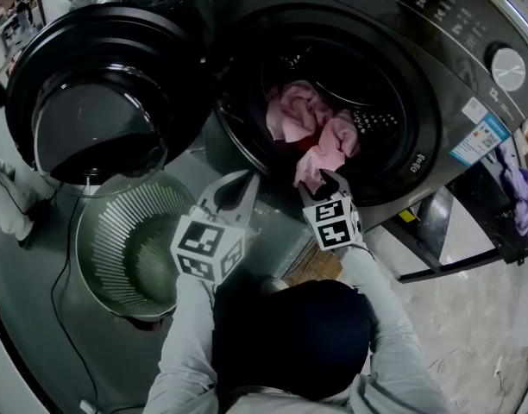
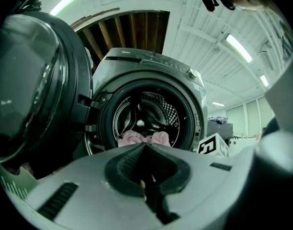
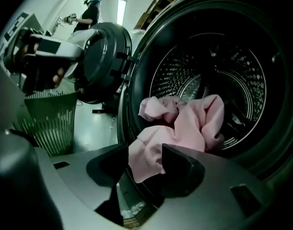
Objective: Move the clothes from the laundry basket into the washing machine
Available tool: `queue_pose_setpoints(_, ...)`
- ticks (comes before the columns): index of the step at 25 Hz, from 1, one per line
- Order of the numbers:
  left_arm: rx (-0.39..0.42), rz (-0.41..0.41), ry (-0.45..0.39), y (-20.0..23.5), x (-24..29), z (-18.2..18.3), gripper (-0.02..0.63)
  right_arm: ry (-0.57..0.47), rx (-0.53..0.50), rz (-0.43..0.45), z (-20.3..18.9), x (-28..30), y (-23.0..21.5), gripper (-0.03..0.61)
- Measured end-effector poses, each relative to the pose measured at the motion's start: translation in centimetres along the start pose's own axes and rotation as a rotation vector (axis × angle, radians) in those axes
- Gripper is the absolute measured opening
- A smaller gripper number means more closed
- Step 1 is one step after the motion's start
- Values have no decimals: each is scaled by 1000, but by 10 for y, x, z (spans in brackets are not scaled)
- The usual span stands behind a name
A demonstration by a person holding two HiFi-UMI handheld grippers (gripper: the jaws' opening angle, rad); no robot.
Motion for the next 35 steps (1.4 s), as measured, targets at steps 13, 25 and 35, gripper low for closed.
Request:
queue_pose_setpoints(13,-18,44,-26,10,-14,0,20,-68,-71,-166,37,5,-21,35)
queue_pose_setpoints(25,14,88,-24,21,-14,7,20,-143,-34,-343,96,79,-96,34)
queue_pose_setpoints(35,36,110,-41,20,-17,13,20,-140,37,-275,84,92,-98,155)
Point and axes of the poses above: the fingertips, and each gripper's own axes: x forward along the fingers, y to its left, z out of its top, the point moved 9 cm from there along -x, backward along the fingers, and after that the axes turned 11 degrees about -x, right-handed, at the moved point
